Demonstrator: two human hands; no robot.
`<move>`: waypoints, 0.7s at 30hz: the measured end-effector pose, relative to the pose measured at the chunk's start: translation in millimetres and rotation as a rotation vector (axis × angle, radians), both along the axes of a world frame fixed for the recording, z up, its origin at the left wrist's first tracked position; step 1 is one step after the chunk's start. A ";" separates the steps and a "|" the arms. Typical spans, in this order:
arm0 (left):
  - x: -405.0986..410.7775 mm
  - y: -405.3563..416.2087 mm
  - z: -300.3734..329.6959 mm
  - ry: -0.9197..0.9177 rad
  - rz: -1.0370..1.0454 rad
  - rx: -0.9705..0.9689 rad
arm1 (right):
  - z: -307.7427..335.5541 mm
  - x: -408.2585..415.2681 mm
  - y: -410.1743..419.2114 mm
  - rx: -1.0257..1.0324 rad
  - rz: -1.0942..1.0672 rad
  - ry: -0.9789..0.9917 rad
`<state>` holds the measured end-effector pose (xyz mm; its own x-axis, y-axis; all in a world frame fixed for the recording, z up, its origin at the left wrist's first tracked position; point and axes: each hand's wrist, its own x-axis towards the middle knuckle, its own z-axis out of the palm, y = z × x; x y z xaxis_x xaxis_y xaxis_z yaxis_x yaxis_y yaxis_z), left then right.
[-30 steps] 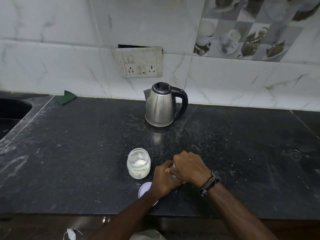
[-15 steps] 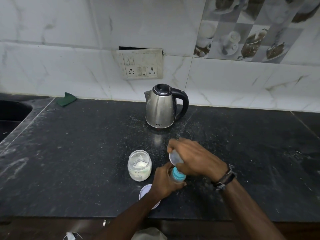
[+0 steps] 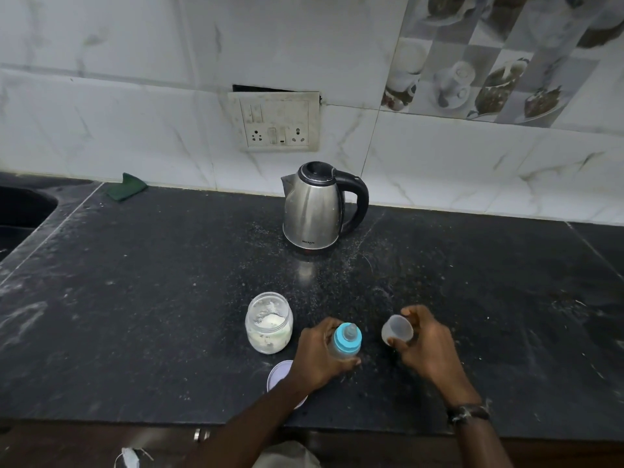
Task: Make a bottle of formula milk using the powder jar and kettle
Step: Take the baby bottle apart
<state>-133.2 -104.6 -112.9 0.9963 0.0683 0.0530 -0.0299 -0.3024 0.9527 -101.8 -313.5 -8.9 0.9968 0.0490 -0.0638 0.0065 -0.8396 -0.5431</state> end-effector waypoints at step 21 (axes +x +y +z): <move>-2.6 -2.8 0.1 0.012 0.031 -0.057 | 37.8 -15.6 45.2 -0.172 0.216 -0.072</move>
<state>-135.8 -107.4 -112.8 0.9942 0.1017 0.0362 -0.0099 -0.2480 0.9687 -117.4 -268.3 28.9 0.9666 0.2557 -0.0190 0.2291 -0.8944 -0.3843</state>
